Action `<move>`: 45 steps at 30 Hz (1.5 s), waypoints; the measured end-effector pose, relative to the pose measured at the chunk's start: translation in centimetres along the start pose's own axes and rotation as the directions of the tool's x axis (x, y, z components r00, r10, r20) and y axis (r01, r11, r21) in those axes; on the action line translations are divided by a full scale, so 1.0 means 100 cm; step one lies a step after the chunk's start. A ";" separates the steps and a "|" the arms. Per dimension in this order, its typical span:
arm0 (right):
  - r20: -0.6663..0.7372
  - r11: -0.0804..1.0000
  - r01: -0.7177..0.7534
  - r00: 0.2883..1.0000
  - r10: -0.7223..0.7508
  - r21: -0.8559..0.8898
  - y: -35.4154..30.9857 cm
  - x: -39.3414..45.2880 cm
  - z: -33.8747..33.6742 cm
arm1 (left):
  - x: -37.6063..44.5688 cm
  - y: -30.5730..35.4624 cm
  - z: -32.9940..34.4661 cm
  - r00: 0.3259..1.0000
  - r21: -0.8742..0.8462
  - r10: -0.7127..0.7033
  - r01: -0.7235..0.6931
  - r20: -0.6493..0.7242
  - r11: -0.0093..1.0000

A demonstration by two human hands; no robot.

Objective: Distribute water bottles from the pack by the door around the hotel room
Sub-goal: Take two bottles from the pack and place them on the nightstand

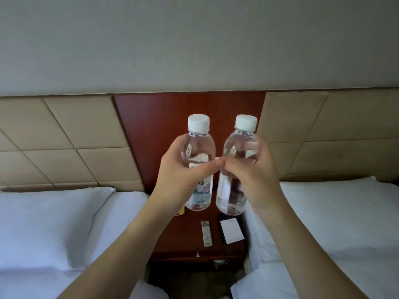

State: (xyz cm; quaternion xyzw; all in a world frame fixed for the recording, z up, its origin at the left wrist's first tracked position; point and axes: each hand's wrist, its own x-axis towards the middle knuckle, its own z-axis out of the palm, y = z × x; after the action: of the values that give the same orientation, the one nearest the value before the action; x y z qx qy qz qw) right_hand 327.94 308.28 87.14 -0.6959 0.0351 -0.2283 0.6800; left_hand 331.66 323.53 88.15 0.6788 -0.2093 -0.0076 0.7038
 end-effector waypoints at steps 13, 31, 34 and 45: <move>0.096 0.985 -0.160 0.981 0.166 -0.067 0.282 0.205 -0.018 | 0.190 -0.282 0.029 0.986 0.092 -0.147 0.154 -0.080 0.984; -0.047 0.912 -0.376 0.926 0.374 -0.162 0.702 0.191 0.012 | 0.190 -0.713 0.005 0.921 0.065 -0.368 0.378 -0.128 0.923; -0.027 0.904 -0.389 0.920 0.390 -0.178 0.733 0.187 0.010 | 0.186 -0.746 0.005 0.918 0.072 -0.382 0.390 -0.111 0.918; 0.057 0.912 -0.309 0.940 0.335 -0.270 0.769 0.165 -0.008 | 0.167 -0.787 0.005 0.941 0.142 -0.338 0.336 -0.015 0.931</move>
State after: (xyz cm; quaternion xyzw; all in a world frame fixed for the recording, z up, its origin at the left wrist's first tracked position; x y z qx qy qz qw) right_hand 362.53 296.00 17.60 -0.7736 0.1436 -0.0705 0.6131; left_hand 368.23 312.01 17.46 0.7533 -0.0931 -0.1166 0.6406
